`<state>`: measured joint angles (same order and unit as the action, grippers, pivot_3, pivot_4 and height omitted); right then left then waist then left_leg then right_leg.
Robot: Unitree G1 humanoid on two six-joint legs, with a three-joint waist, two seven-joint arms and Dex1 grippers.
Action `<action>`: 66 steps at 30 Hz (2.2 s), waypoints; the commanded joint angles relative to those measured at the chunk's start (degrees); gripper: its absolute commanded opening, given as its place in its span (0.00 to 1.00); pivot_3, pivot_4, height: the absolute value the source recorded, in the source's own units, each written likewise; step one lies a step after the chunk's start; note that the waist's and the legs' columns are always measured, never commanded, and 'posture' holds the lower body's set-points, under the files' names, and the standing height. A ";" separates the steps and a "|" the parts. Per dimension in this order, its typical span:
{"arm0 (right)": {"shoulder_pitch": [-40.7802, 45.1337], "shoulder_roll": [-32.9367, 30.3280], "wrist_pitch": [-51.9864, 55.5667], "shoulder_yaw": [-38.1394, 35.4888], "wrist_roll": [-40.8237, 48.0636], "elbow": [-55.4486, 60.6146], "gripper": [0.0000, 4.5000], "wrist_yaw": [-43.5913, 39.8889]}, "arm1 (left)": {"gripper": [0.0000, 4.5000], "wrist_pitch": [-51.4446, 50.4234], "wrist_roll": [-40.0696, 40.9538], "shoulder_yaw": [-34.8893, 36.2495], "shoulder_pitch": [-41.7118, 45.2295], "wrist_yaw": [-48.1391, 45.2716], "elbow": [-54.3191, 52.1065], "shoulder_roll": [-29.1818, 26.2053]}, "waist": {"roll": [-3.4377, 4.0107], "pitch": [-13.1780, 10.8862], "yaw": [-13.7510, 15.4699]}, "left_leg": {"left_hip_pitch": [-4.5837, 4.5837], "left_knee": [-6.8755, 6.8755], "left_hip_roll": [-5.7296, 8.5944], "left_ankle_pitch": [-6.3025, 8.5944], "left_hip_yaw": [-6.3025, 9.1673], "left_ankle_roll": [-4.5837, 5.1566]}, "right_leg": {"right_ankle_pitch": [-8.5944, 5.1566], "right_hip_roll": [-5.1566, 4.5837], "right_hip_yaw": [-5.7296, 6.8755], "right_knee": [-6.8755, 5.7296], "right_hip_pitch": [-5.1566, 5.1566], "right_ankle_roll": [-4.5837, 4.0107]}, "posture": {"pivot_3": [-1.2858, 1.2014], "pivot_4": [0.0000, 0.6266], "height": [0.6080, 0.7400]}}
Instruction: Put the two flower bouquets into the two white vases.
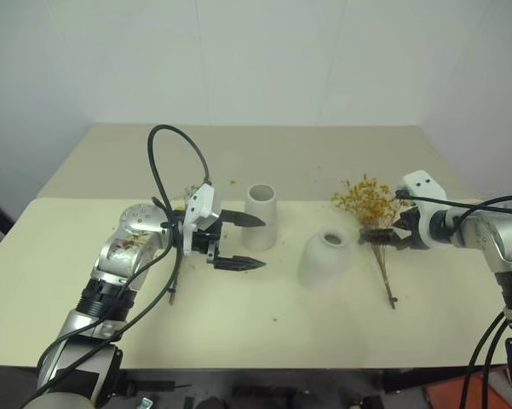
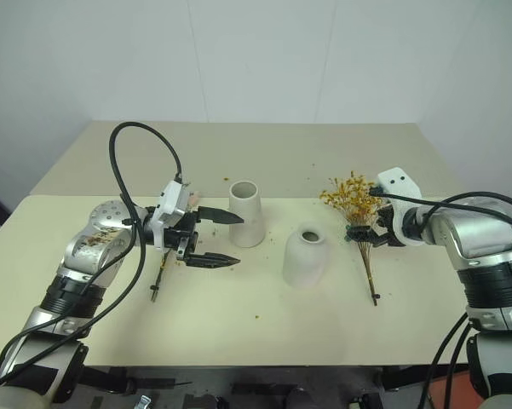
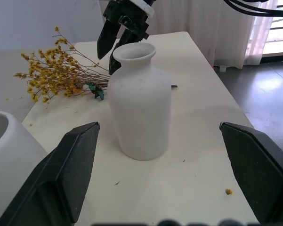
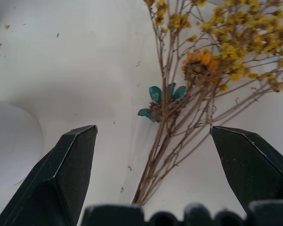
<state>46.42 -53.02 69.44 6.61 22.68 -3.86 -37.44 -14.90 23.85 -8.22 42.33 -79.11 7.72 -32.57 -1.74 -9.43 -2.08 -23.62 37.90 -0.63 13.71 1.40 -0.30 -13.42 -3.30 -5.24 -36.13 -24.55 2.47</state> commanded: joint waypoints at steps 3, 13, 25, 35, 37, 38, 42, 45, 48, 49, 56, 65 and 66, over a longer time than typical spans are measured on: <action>-5.70 -2.54 4.53 -9.06 1.71 11.60 1.00 1.48 | 0.99 -1.77 3.23 2.74 -2.16 -0.12 -3.33 -0.09 | 0.01 -0.02 0.04 | 0.11 0.03 0.01 -0.01 0.01 0.00 | 0.00 0.02 0.01 0.02 0.03 0.00 | 0.52 0.24 1.00; -52.79 4.57 -24.89 -43.67 0.25 32.59 1.00 -9.19 | 0.99 -4.69 7.59 20.59 -24.83 3.72 -9.99 -14.09 | 0.06 -0.05 -0.18 | 0.43 0.03 -0.10 0.02 0.08 0.06 | 0.01 -0.06 0.12 -0.05 0.34 0.03 | 0.52 0.24 1.00; -9.58 0.54 -6.59 -9.12 -3.12 5.59 1.00 -5.43 | 0.99 -1.42 1.84 2.70 -2.36 -0.22 -5.34 -2.85 | -0.28 -0.59 -1.22 | 1.48 0.21 -0.20 -0.78 -0.31 0.46 | 0.63 0.21 -0.18 0.10 1.39 0.28 | 0.52 0.24 1.00; 7.49 6.32 -1.87 2.56 -8.24 -12.94 1.00 -3.67 | 0.99 5.21 -2.09 -2.55 6.92 -7.77 5.54 1.97 | -0.15 -0.51 -0.86 | -0.51 -0.02 -0.07 -0.70 -0.28 0.55 | 0.70 -0.01 -0.10 -0.10 -0.60 -0.06 | 0.52 0.24 1.00; 8.94 6.86 -2.14 4.21 -9.20 -15.26 1.00 -4.18 | 0.99 6.04 -2.61 -2.69 7.07 -8.37 6.41 2.24 | -0.15 -0.51 -0.44 | -0.59 0.02 -0.04 -0.71 -0.29 0.55 | 0.72 -0.04 -0.08 -0.08 -0.65 -0.03 | 0.52 0.24 1.00; 9.58 7.07 -2.26 5.04 -9.66 -16.16 1.00 -4.57 | 0.99 6.26 -2.68 -2.67 7.07 -8.54 6.70 2.43 | -0.15 -0.51 -0.28 | -0.60 0.03 -0.03 -0.71 -0.29 0.54 | 0.73 -0.05 -0.08 -0.08 -0.65 -0.01 | 0.52 0.24 1.00; 11.59 7.70 -2.92 6.55 -11.37 -18.85 1.00 -4.45 | 0.99 6.71 -3.14 -2.69 6.90 -8.93 6.73 3.05 | -0.15 -0.51 0.01 | -0.60 0.18 0.00 -0.71 -0.28 0.53 | 0.74 -0.06 -0.05 0.03 -0.61 0.04 | 0.52 0.24 1.00; 12.32 7.24 -3.15 6.97 -12.46 -19.96 1.00 -5.15 | 0.99 6.18 -2.65 -2.14 6.35 -8.72 5.84 3.52 | -0.15 -0.51 -0.15 | -0.59 0.21 0.01 -0.71 -0.25 0.54 | 0.74 -0.06 -0.02 -0.01 -0.60 0.05 | 0.52 0.24 1.00; 12.07 6.92 -4.14 6.99 -13.38 -20.38 1.00 -5.30 | 0.99 6.21 -2.65 -2.02 5.53 -8.75 5.23 3.44 | -0.15 -0.51 -0.32 | -0.58 0.21 -0.01 -0.71 -0.23 0.54 | 0.74 -0.04 -0.02 -0.09 -0.60 0.04 | 0.52 0.24 1.00; 11.95 6.59 -3.73 6.37 -13.05 -19.62 1.00 -5.77 | 0.99 5.96 -2.48 -1.86 5.13 -8.61 4.87 3.36 | -0.14 -0.51 -0.36 | -0.59 0.21 0.00 -0.71 -0.23 0.54 | 0.74 -0.04 -0.01 -0.10 -0.60 0.04 | 0.52 0.24 1.00; 9.44 2.91 1.81 1.15 -10.87 -10.72 1.00 -6.02 | 0.99 3.44 -0.41 -0.29 2.76 -7.52 1.83 2.77 | -0.13 -0.51 -0.34 | -0.59 0.21 -0.01 -0.71 -0.20 0.54 | 0.74 -0.05 -0.01 -0.31 -0.61 0.05 | 0.52 0.24 1.00; 8.83 5.21 0.27 3.52 -12.02 -15.27 1.00 -5.83 | 0.99 2.67 0.02 -0.61 2.36 -7.43 1.14 2.82 | -0.13 -0.51 -0.57 | -0.51 0.39 -0.01 -0.71 -0.21 0.54 | 0.74 -0.03 -0.01 -0.17 -0.53 0.05 | 0.52 0.24 1.00; 9.35 5.74 -0.52 3.87 -12.31 -16.78 1.00 -5.86 | 0.99 2.70 -0.03 -0.63 2.54 -7.52 1.32 2.84 | -0.13 -0.51 -0.57 | -0.49 0.39 -0.01 -0.71 -0.20 0.54 | 0.75 -0.02 -0.02 -0.19 -0.53 0.04 | 0.52 0.24 1.00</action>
<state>53.78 -47.19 70.57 10.69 11.35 -19.79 -43.30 -12.14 22.65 -9.89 44.21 -86.57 10.69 -29.53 -1.87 -9.94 -2.65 -24.10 38.29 -0.64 13.00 1.19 0.23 -12.67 -3.32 -5.27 -36.35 -25.08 2.51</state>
